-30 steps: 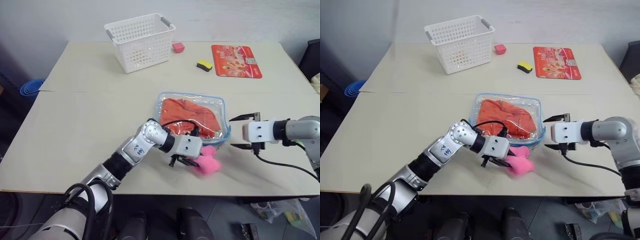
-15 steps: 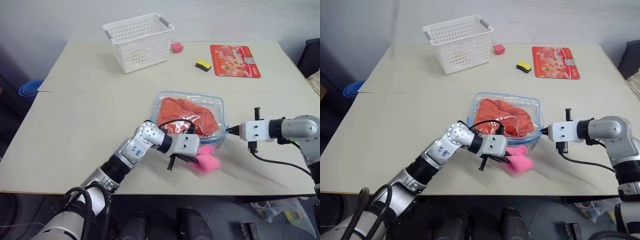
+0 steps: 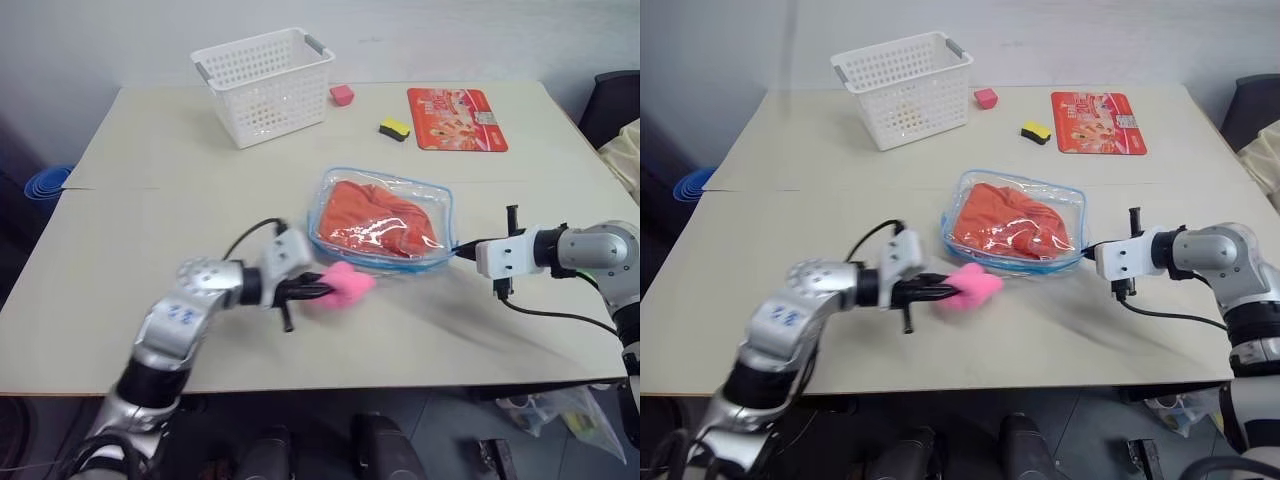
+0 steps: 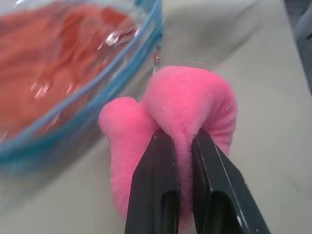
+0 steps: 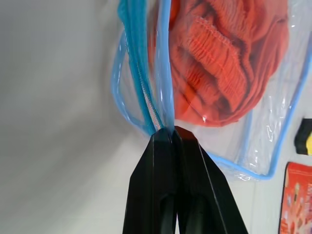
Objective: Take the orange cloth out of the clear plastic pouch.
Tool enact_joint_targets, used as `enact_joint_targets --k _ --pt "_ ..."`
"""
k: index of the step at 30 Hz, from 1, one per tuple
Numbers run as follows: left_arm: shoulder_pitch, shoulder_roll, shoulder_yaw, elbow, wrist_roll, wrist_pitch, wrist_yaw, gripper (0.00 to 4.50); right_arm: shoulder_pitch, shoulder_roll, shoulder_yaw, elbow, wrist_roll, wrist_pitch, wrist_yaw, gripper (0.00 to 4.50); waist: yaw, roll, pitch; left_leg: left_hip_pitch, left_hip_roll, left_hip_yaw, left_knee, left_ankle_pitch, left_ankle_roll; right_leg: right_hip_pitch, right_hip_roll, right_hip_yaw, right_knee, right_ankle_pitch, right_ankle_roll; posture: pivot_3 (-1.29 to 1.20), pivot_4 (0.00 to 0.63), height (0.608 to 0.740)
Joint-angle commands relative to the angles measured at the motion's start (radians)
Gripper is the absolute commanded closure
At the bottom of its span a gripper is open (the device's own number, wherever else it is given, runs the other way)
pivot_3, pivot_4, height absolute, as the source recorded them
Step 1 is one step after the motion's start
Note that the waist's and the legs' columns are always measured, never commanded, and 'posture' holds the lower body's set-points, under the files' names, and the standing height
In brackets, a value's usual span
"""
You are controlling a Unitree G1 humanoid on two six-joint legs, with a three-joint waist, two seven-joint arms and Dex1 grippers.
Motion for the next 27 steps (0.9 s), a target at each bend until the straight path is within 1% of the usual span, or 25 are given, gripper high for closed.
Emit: enact_joint_targets --k 1,2,6,11,13,14,17,18,19,20,21,23,25,27 --pt "0.084 0.063 0.125 -0.160 -0.065 0.078 0.033 4.50 -0.036 -0.034 0.006 0.072 -0.007 -0.083 0.003 4.49 0.001 0.000 0.000 0.000 0.000 0.000 0.000 0.000 0.000 0.000 0.000 0.000 -0.001 0.000 0.000 0.00 0.150 0.740" --pt "0.104 0.078 0.148 -0.181 -0.079 0.094 0.042 4.50 -0.042 -0.036 0.009 0.089 -0.008 -0.100 0.006 4.49 0.003 0.000 0.000 0.000 0.000 -0.001 0.000 0.000 0.000 0.001 0.000 -0.001 -0.001 0.000 0.000 0.00 0.150 0.740" --pt "0.198 0.166 0.356 -0.240 -0.161 0.187 0.050 4.50 -0.071 -0.063 0.024 0.167 -0.029 -0.153 -0.001 4.49 0.000 0.000 0.000 0.000 -0.001 -0.002 0.000 0.000 0.000 0.001 -0.001 -0.002 -0.002 0.000 0.000 0.00 0.150 0.740" --pt "0.347 0.265 0.574 -0.280 -0.296 0.254 -0.019 4.50 -0.091 -0.073 0.031 0.224 -0.054 -0.189 -0.027 4.49 -0.004 0.000 0.000 0.000 0.000 -0.002 -0.001 0.000 0.000 0.002 -0.001 -0.002 -0.004 0.000 -0.001 0.00 0.150 0.740" --pt "0.392 0.279 0.606 -0.299 -0.340 0.255 -0.029 4.50 -0.089 -0.067 0.027 0.226 -0.039 -0.191 -0.019 4.49 -0.004 0.000 0.000 0.001 0.000 -0.002 -0.001 0.000 0.000 0.002 -0.001 -0.002 -0.004 0.000 -0.001 0.00 0.150 0.740" --pt "0.410 0.279 0.603 -0.312 -0.356 0.246 -0.027 4.50 -0.085 -0.057 0.021 0.221 -0.018 -0.185 -0.006 4.49 -0.004 0.000 0.000 0.001 0.000 -0.002 -0.001 0.000 0.000 0.002 -0.001 -0.002 -0.004 0.000 -0.001 0.00 0.150 0.740" --pt "0.397 0.250 0.536 -0.295 -0.364 0.223 0.037 4.50 -0.069 -0.034 0.019 0.196 0.023 -0.156 0.033 4.49 -0.002 0.000 0.000 0.002 0.000 -0.002 -0.001 0.000 0.000 0.004 -0.001 -0.002 -0.005 0.000 -0.001 0.00 0.150 0.740" --pt "0.383 0.238 0.510 -0.270 -0.350 0.212 0.069 4.50 -0.062 -0.028 0.018 0.186 0.039 -0.138 0.048 4.06 0.000 0.000 0.000 0.002 0.000 -0.003 -0.001 0.000 0.000 0.005 -0.001 -0.002 -0.005 0.000 -0.001 0.00 0.150 0.740" --pt "0.371 0.225 0.488 -0.243 -0.335 0.198 0.097 4.15 -0.052 -0.021 0.013 0.171 0.068 -0.105 0.076 3.83 0.000 0.000 0.000 0.003 0.000 -0.003 -0.001 0.000 0.000 0.005 -0.001 -0.002 -0.005 0.000 -0.001 0.00 0.150 0.740" --pt "0.366 0.215 0.469 -0.222 -0.322 0.174 0.113 3.76 -0.038 -0.018 0.008 0.152 0.101 -0.078 0.112 3.48 0.001 0.000 0.000 0.003 0.000 -0.003 -0.001 0.000 0.000 0.005 -0.001 -0.003 -0.005 0.000 -0.001 0.00 0.150 0.740" --pt "0.364 0.211 0.458 -0.210 -0.317 0.155 0.123 3.54 -0.027 -0.017 0.004 0.136 0.126 -0.057 0.139 3.18 0.000 0.000 0.000 0.002 0.000 -0.004 -0.001 0.000 0.000 0.005 -0.001 -0.003 -0.005 0.000 -0.001 0.00 0.150 0.740" --pt "0.365 0.213 0.437 -0.185 -0.301 0.115 0.137 2.87 -0.002 -0.031 -0.003 0.103 0.137 -0.042 0.146 2.45 0.000 0.000 0.000 0.002 0.000 -0.004 -0.002 0.000 0.000 0.005 -0.001 -0.003 -0.005 0.000 -0.001 0.00 0.150 0.740" --pt "0.369 0.225 0.437 -0.176 -0.304 0.092 0.134 2.24 0.032 -0.050 -0.017 0.063 0.164 -0.006 0.165 1.75 -0.001 0.000 0.000 0.002 0.000 -0.004 -0.002 0.000 0.000 0.004 -0.001 -0.004 -0.005 0.000 -0.001 0.00 0.150 0.740" --pt "0.372 0.242 0.468 -0.163 -0.317 0.091 0.134 1.60 0.087 -0.075 -0.044 -0.004 0.226 0.067 0.205 1.04 0.000 0.000 0.000 0.002 0.000 -0.004 -0.003 0.000 0.000 0.004 -0.001 -0.003 -0.005 0.000 -0.001 0.00 0.150 0.740"
